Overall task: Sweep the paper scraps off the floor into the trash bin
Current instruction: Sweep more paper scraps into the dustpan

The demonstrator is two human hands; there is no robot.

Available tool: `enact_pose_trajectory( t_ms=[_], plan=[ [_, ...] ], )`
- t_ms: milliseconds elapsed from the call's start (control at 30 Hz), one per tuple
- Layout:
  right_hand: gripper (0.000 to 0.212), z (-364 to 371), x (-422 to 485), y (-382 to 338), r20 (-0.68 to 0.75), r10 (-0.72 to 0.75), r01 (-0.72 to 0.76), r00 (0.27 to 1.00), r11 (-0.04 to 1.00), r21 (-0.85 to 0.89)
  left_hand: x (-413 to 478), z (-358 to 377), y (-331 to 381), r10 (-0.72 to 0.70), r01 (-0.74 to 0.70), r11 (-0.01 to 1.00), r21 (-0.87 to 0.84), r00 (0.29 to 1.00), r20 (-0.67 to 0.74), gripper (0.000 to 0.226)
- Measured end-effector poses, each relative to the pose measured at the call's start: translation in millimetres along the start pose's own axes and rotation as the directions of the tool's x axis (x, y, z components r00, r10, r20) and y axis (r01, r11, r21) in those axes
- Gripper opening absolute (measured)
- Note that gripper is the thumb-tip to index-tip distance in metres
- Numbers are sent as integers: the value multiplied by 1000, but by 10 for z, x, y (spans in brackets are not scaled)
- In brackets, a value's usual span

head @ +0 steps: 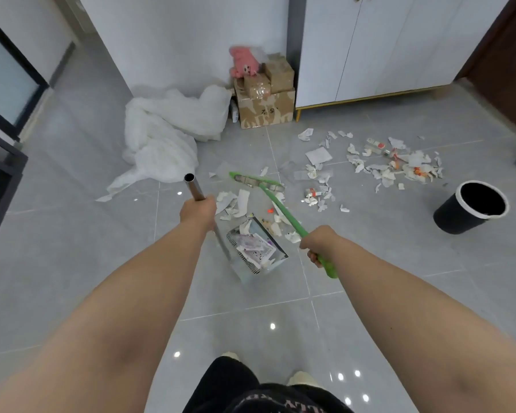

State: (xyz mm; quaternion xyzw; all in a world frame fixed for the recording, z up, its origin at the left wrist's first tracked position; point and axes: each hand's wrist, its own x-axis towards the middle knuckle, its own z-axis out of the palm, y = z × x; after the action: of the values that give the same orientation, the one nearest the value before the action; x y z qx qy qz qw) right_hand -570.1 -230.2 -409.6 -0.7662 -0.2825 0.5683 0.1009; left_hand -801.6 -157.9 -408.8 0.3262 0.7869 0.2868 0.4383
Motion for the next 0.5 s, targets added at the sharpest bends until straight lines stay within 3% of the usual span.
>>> enact_pose_trajectory(
  t_ms=[233, 500],
  plan=[
    [8, -955, -367, -118, -89, -27, 22, 996, 998, -57, -638, 289, 813, 107, -104, 991, -79, 993, 40, 21],
    [5, -1839, -334, -47, -166, 11, -8, 986, 1000, 21, -848, 894, 1568, 205, -196, 971, -134, 977, 56, 42]
  ],
)
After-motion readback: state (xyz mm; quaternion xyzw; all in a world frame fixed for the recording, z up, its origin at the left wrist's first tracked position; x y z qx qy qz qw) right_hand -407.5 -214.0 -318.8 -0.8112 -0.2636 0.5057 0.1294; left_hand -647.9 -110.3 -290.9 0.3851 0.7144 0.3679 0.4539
